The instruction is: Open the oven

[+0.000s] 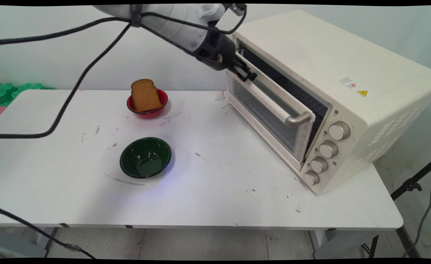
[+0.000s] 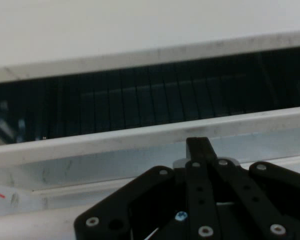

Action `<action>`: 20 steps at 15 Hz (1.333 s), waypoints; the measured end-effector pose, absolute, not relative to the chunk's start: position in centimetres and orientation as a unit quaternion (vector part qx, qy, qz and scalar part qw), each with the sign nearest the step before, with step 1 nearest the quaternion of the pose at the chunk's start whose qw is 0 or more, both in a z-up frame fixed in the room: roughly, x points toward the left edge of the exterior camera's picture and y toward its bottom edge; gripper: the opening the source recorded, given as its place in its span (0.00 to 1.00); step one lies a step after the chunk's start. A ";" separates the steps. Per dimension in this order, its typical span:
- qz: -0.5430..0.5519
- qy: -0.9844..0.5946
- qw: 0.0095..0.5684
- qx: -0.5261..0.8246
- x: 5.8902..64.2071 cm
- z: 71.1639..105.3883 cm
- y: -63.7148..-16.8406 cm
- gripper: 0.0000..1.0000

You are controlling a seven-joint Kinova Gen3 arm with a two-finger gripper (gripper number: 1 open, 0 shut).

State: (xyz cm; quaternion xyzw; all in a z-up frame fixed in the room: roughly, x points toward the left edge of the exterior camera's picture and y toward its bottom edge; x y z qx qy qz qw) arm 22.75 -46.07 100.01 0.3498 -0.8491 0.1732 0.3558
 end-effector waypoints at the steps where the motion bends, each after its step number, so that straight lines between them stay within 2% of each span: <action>1: 0.173 -0.851 0.353 0.348 23.2 99.8 -45.8 0.00; 9: 0.165 -0.862 0.343 0.335 26.6 97.3 -43.0 0.00; 20: 0.155 -0.864 0.355 0.321 30.3 93.1 -39.3 0.00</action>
